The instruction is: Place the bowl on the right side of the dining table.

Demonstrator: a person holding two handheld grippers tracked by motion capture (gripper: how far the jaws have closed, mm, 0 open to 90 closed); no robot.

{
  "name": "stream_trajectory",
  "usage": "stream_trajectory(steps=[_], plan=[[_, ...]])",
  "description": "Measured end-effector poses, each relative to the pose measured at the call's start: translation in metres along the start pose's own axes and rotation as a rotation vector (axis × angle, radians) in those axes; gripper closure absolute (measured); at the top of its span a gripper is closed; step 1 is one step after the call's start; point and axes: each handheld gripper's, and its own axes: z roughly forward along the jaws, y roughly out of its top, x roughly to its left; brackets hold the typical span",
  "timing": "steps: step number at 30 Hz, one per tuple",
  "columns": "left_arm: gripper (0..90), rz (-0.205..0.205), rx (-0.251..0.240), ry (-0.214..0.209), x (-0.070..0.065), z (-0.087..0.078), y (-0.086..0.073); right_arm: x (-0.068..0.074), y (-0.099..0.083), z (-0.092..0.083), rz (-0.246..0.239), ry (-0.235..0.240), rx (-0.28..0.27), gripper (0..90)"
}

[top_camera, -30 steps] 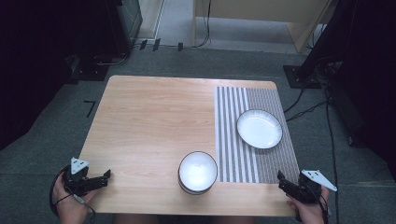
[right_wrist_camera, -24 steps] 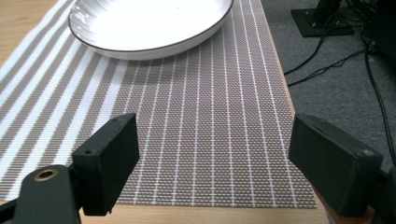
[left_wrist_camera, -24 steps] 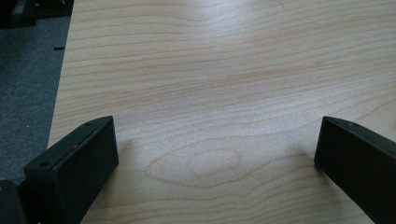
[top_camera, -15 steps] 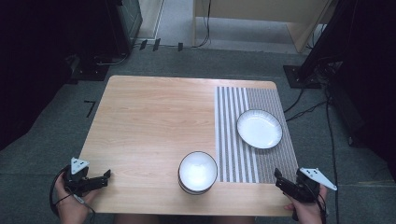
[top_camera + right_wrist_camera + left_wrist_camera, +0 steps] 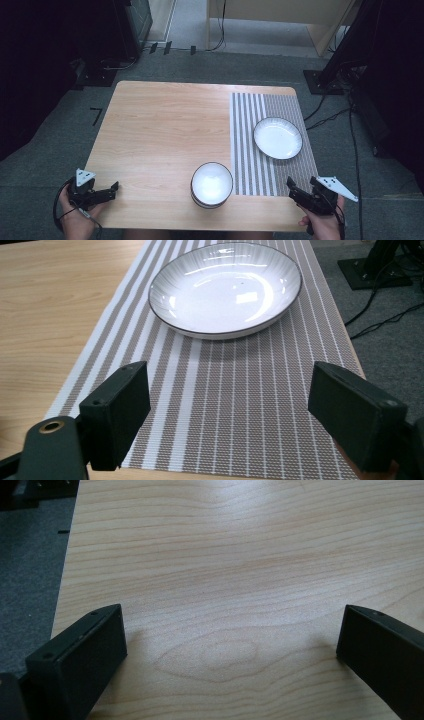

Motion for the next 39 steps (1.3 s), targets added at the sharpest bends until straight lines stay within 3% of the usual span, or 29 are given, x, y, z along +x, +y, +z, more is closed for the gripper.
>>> stream_trajectory(steps=[13, 23, 27, 39], plan=[[0.0, 0.000, 0.001, 0.000, 0.000, 0.000, 0.000, 0.025, 0.013, -0.002, -0.031, 0.021, -0.020, 16.8], [0.0, 0.000, 0.001, 0.000, 0.000, 0.000, 0.000, 0.045, 0.017, -0.002, -0.061, 0.068, -0.034, 17.0], [0.0, 0.000, 0.001, 0.000, 0.000, 0.000, 0.000, 0.052, 0.020, -0.001, -0.060, 0.097, -0.029, 17.0], [0.0, 0.000, 0.001, 0.000, 0.000, 0.000, 0.000, 0.073, 0.022, 0.001, -0.083, 0.117, -0.017, 17.1]])
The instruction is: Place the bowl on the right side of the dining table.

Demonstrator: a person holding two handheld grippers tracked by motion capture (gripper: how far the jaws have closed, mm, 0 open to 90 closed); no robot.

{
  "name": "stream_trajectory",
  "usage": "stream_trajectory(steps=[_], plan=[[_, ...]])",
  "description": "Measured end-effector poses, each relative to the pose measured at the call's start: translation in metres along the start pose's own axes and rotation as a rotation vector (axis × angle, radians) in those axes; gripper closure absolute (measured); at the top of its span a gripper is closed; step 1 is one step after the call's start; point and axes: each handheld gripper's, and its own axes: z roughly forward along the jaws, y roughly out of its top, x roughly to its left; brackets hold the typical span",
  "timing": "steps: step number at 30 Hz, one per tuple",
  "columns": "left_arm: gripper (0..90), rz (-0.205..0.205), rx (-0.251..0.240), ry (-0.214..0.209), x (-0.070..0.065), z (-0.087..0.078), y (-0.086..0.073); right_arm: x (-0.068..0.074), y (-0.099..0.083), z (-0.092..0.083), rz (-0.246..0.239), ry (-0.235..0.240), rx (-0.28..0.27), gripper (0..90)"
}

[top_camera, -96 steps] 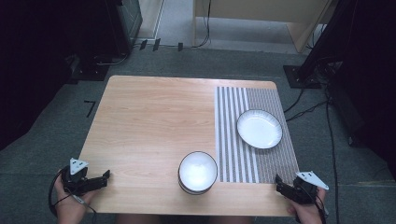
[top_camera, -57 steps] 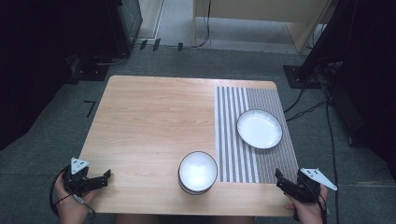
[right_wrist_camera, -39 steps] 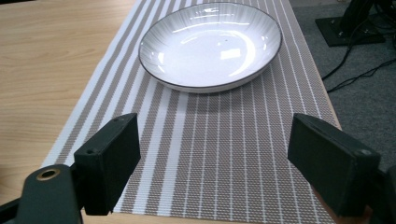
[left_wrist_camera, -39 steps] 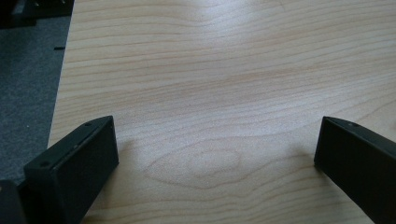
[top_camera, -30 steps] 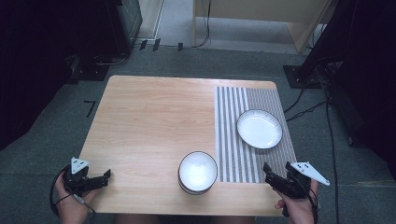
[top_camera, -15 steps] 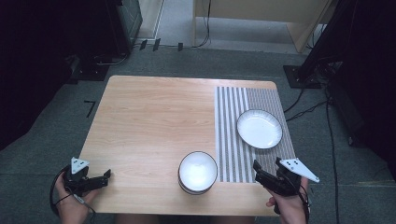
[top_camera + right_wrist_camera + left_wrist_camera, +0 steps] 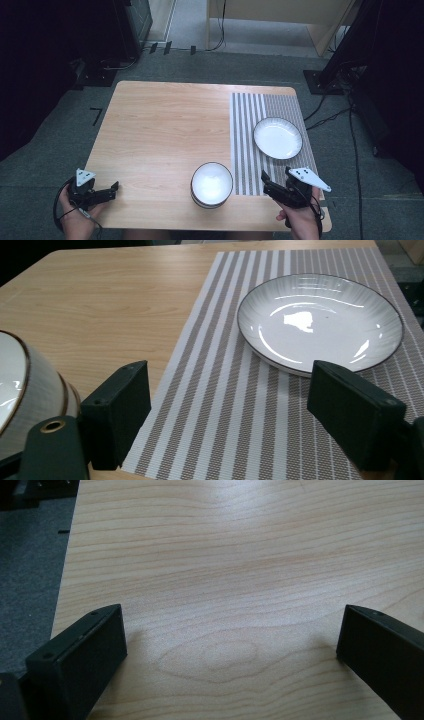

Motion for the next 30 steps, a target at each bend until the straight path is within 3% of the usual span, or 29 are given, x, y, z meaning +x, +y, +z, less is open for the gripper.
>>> stream_trajectory(steps=[30], plan=[[0.0, 0.000, 0.000, 0.000, 0.000, 0.000, 0.000, 0.058, 0.009, 0.015, -0.076, 0.107, 0.013, 17.1]])
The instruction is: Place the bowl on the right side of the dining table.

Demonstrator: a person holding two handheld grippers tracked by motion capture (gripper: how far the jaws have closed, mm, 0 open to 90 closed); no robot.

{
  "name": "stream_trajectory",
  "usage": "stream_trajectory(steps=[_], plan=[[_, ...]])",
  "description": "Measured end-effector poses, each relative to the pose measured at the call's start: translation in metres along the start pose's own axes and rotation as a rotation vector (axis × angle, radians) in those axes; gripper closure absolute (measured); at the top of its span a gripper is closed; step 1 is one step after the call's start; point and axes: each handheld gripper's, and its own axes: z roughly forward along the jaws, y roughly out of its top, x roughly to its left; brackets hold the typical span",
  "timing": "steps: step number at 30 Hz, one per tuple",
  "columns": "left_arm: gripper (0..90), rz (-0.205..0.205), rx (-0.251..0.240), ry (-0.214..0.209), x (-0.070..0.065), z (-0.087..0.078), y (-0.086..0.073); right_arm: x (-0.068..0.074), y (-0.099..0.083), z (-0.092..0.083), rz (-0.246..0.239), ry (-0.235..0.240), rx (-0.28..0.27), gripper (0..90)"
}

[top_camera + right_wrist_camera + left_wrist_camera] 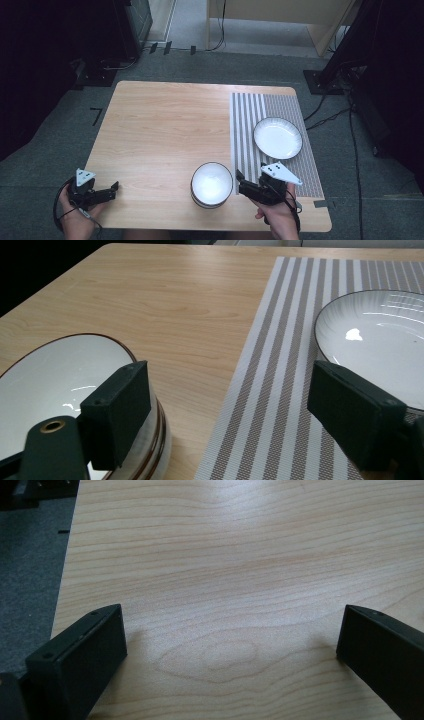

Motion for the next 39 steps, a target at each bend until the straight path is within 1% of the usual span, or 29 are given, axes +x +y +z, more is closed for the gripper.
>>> stream_trajectory(steps=[10, 25, 26, 29, 36, 37, 39], plan=[[0.0, 0.000, 0.000, 0.000, 0.000, 0.000, 0.000, 0.016, -0.001, 0.011, -0.014, 0.030, 0.014, 17.1], [0.0, 0.000, 0.000, 0.000, 0.000, 0.000, 0.000, 0.037, -0.008, 0.030, -0.038, 0.063, 0.055, 17.4], [0.0, 0.000, 0.000, 0.000, 0.000, 0.000, 0.000, 0.038, -0.009, 0.032, -0.045, 0.066, 0.057, 17.5], [0.0, 0.000, 0.000, 0.000, 0.000, 0.000, 0.000, 0.041, -0.012, 0.035, -0.048, 0.064, 0.065, 22.5], [0.0, 0.000, 0.000, 0.000, 0.000, 0.000, 0.000, 0.046, -0.018, 0.042, -0.048, 0.076, 0.086, 24.7], [0.0, 0.000, 0.000, 0.000, 0.000, 0.000, 0.000, 0.046, -0.020, 0.044, -0.049, 0.081, 0.093, 26.8], [0.0, 0.000, 0.000, 0.000, 0.000, 0.000, 0.000, 0.046, -0.022, 0.044, -0.042, 0.087, 0.082, 32.2]])
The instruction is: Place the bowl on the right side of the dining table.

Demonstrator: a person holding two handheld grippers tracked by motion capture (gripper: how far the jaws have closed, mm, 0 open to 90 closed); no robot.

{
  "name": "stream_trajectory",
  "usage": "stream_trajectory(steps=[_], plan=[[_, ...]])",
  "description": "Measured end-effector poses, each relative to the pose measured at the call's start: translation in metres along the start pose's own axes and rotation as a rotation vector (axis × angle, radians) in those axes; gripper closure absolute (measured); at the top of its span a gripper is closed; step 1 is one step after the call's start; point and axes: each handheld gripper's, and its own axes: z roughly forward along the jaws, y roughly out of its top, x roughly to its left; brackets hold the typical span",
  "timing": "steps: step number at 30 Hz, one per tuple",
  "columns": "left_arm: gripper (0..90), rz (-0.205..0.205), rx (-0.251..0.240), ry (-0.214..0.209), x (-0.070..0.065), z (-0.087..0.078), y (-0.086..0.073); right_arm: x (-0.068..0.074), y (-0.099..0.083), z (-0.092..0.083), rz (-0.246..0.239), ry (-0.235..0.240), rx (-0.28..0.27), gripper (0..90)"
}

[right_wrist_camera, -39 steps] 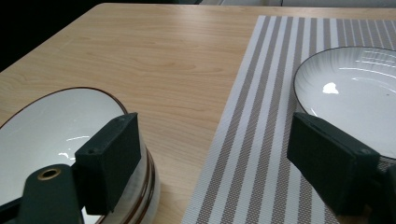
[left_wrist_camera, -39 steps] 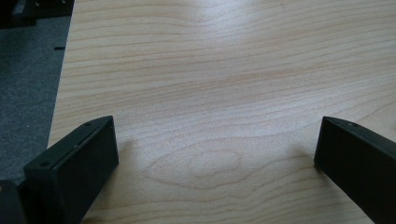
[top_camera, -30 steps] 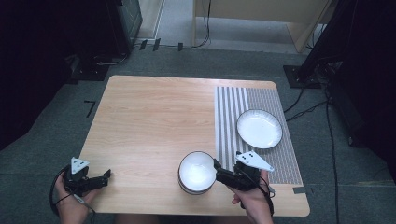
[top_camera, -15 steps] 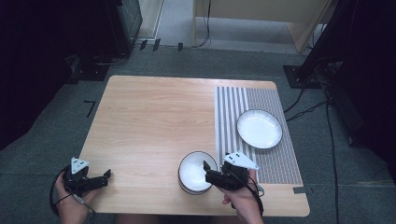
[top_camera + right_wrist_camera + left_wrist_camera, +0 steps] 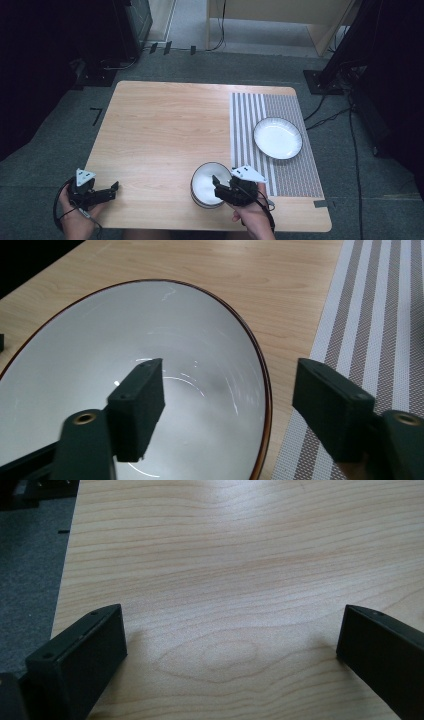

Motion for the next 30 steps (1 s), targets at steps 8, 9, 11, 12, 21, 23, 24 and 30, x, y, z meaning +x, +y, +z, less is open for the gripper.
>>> stream_trajectory(steps=[8, 9, 11, 12, 21, 23, 24, 30], plan=[[0.0, 0.003, 0.002, -0.002, 0.000, 0.000, 0.000, -0.004, -0.010, 0.007, 0.032, -0.002, 0.023, 46.0], [0.0, 0.003, 0.002, -0.002, 0.000, 0.000, 0.000, -0.005, -0.011, 0.008, 0.039, -0.017, 0.024, 49.9], [0.0, 0.003, 0.002, -0.002, 0.000, 0.000, 0.000, -0.008, -0.013, 0.010, 0.053, -0.036, 0.019, 53.9], [0.0, 0.004, 0.002, -0.002, 0.000, 0.000, 0.000, -0.010, -0.014, 0.010, 0.066, -0.024, 0.014, 54.2], [0.0, 0.007, 0.001, -0.006, 0.000, 0.000, 0.000, -0.009, -0.015, 0.010, 0.109, 0.023, -0.016, 74.5], [0.0, 0.007, 0.001, -0.007, 0.000, 0.000, 0.000, -0.009, -0.014, 0.009, 0.101, 0.021, -0.018, 75.7], [0.0, 0.007, 0.001, -0.008, 0.000, 0.000, 0.000, -0.010, -0.014, 0.008, 0.102, 0.023, -0.022, 76.7], [0.0, 0.008, 0.001, -0.008, 0.000, 0.000, 0.000, -0.009, -0.012, 0.001, 0.078, 0.014, -0.047, 80.5]])
